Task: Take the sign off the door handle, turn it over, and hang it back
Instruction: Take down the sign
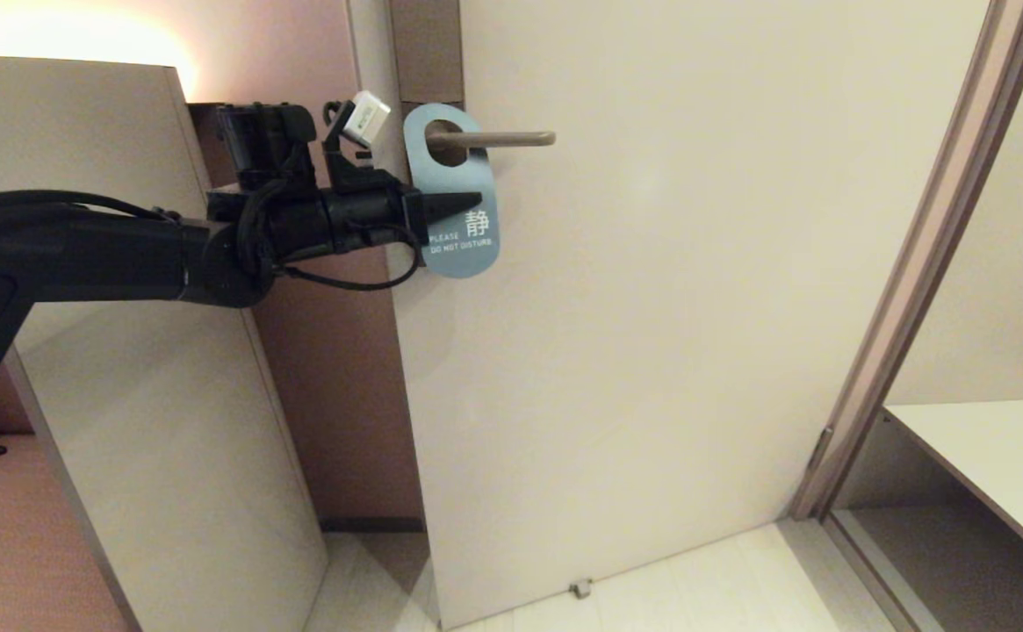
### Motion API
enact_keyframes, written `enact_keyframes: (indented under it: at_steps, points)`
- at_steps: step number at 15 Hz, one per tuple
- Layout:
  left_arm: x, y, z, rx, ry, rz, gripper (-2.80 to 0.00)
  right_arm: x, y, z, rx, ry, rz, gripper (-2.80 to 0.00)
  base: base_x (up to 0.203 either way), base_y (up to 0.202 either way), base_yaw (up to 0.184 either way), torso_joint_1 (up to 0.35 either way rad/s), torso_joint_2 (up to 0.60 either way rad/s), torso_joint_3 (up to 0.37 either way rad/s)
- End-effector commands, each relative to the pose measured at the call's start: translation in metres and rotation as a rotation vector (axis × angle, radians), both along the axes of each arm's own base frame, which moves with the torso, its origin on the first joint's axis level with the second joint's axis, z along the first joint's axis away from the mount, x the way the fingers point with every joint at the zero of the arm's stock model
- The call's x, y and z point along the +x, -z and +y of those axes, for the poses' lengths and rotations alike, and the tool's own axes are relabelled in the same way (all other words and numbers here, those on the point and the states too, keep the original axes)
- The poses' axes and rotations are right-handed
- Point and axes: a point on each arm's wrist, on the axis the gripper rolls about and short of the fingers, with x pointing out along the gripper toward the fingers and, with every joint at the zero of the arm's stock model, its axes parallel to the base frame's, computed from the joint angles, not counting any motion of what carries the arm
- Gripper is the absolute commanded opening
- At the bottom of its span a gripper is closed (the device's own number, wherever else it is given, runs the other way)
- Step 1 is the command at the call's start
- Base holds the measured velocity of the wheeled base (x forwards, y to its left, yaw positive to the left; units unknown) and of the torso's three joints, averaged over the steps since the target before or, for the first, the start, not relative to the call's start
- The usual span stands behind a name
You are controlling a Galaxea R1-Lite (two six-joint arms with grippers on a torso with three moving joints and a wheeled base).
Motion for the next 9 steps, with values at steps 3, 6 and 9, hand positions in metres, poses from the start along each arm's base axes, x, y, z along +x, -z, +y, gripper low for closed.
enact_keyframes:
  at_steps: [3,6,9]
  points:
    - [-0.008,-0.006,-0.014,-0.006,-0.01,-0.016,-2.8,0.0,0.0,0.0,-0.001,0.0,0.0,-2.8,0.0,0.0,0.0,0.0,0.0,0.0]
    - [-0.01,-0.006,-0.022,0.0,-0.056,-0.027,-2.8,0.0,0.0,0.0,-0.001,0.0,0.0,-2.8,0.0,0.0,0.0,0.0,0.0,0.0]
    - [-0.013,-0.004,-0.026,0.054,-0.112,-0.049,-2.8,0.0,0.0,0.0,-0.001,0.0,0.0,-2.8,0.0,0.0,0.0,0.0,0.0,0.0]
